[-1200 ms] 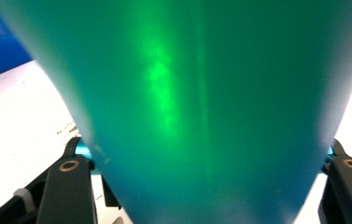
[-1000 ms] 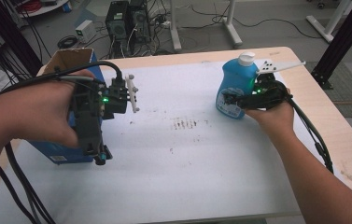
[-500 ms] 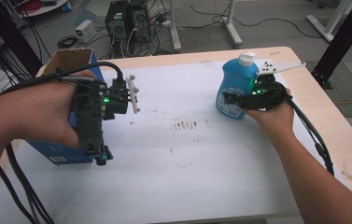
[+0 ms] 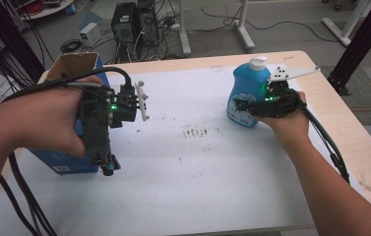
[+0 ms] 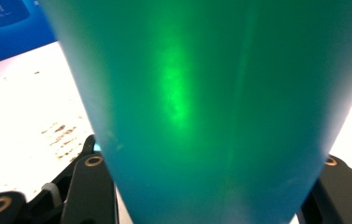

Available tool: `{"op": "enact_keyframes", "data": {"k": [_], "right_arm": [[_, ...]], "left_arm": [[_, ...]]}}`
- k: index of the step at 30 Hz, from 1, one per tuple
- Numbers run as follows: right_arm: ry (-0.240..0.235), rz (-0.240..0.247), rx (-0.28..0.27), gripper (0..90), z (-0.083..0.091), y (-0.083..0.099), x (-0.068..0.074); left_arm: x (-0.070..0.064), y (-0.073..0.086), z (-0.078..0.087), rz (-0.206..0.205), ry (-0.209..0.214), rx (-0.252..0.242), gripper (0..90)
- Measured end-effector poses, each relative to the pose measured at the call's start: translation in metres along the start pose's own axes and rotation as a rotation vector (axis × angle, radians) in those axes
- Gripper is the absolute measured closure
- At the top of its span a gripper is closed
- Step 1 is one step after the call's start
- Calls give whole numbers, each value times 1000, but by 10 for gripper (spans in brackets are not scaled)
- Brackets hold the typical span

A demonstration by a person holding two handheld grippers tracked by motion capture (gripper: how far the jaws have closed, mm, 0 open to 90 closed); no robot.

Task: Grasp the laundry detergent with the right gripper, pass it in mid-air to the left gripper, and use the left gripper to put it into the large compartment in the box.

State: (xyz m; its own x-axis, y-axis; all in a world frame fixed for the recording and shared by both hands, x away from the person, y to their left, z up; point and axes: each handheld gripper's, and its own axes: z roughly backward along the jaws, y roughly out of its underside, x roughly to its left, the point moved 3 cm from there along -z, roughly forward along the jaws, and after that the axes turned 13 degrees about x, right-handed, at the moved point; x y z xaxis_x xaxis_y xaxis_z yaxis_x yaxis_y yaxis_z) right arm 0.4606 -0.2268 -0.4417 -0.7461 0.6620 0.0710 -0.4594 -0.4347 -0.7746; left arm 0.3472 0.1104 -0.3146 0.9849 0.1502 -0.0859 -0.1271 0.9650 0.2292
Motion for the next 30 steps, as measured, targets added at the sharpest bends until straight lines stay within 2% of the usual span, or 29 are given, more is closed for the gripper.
{"op": "enact_keyframes", "data": {"k": [6, 20, 23, 30], "right_arm": [[-9, 31, -3, 450, 8, -5, 8], [-86, 113, -2, 454, 43, -21, 35], [-126, 155, -1, 454, 51, -26, 49], [-202, 242, 22, 454, 54, -30, 80]], "left_arm": [[0, 0, 1, 5, 4, -7, 17], [-2, -9, 10, -19, -12, -7, 18], [-2, -11, 15, -24, -21, -11, 17], [-3, -16, 23, -36, -30, -16, 17]]}}
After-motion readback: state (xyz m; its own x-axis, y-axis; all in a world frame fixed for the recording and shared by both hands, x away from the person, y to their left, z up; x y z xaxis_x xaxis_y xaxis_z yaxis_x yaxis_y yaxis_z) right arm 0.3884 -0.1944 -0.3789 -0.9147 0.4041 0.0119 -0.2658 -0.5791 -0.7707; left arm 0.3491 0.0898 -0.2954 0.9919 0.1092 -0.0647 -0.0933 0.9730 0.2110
